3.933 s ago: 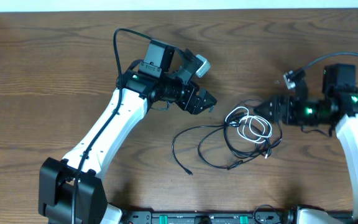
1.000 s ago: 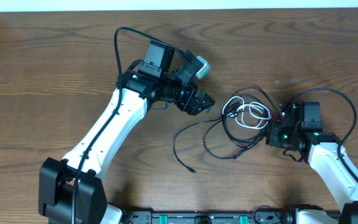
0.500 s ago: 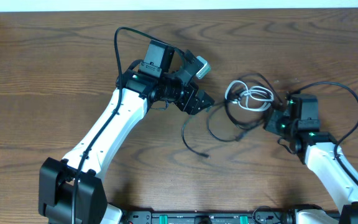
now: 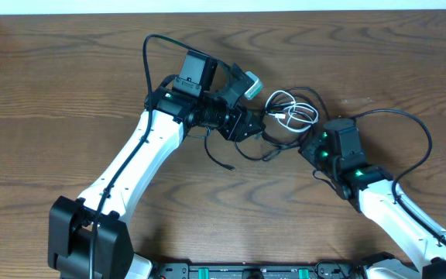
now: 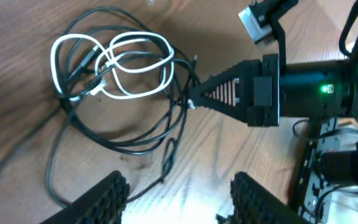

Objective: Untangle cables
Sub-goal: 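Lift the bundle with the right gripper and carry it toward the left gripper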

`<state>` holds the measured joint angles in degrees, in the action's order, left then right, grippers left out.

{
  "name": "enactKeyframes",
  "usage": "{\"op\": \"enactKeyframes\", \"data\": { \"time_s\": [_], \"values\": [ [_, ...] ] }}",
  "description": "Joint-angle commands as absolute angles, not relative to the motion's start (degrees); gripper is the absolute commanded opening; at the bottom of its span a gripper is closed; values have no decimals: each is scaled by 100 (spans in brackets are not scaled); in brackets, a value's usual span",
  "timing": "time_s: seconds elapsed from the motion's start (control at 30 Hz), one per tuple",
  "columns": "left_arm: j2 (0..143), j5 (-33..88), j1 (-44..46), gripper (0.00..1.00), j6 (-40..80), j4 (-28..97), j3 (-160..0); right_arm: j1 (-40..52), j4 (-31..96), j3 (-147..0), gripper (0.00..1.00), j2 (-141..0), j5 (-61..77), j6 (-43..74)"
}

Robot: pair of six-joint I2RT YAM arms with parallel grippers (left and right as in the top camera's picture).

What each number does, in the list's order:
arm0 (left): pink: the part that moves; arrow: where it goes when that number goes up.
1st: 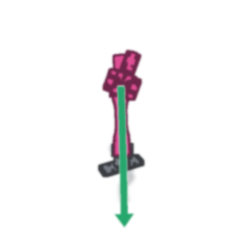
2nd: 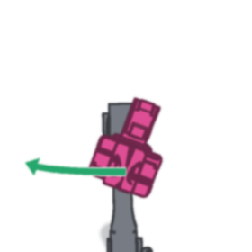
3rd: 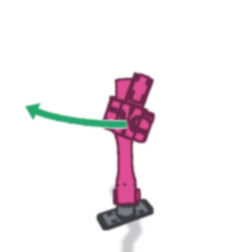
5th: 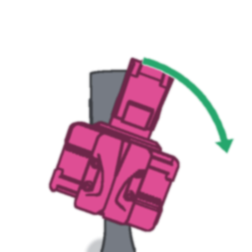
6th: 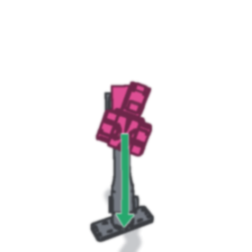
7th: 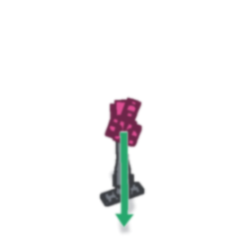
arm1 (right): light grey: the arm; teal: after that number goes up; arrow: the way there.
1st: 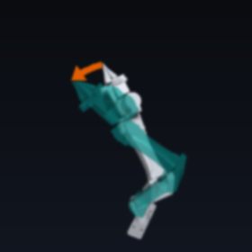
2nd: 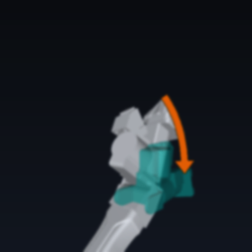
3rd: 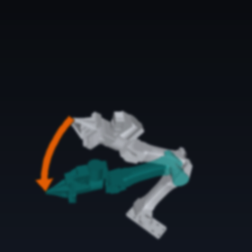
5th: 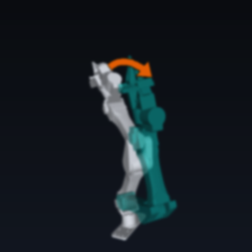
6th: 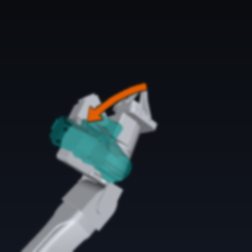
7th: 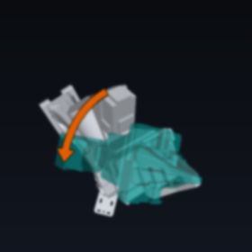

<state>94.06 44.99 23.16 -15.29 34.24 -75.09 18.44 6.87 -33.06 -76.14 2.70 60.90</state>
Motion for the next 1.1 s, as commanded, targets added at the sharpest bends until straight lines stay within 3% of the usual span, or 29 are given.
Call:
{"op": "enactKeyframes", "data": {
  "time_s": [0.0, 0.03, 0.07, 0.1, 0.13, 0.17, 0.2, 0.5, 1.07],
  "values": [
    [9437, 4606, 2333, 54, -1586, 3511, -7592, 1900, 620, -3409, 2, -7607, 357, 6982],
    [9437, 4604, 2333, 54, -1586, 3535, -7592, 1896, 624, -3409, 1, -7607, 392, 6973],
    [9437, 4602, 2333, 54, -1586, 3544, -7592, 1896, 644, -3409, 9, -7607, 414, 6906],
    [9437, 4602, 2333, 54, -1586, 3555, -7592, 1896, 672, -3409, 20, -7607, 423, 6777],
    [9437, 4593, 2333, 54, -1586, 3557, -7592, 1896, 711, -3406, 38, -7607, 401, 6536],
    [9437, 4582, 2333, 54, -1586, 3555, -7592, 1896, 711, -3406, 48, -7609, 390, 6292],
    [9437, 4584, 2333, 54, -1588, 3555, -7592, 1896, 714, -3406, 51, -7609, 355, 6049],
    [9437, 4584, 2333, 54, -1584, 3559, -7592, 1896, 910, -3406, 58, -7609, -521, 4998],
    [9437, 4584, 2333, 54, -1586, 3559, -7592, 1831, 902, -3406, 51, -7625, -832, 2851]
  ]
}}
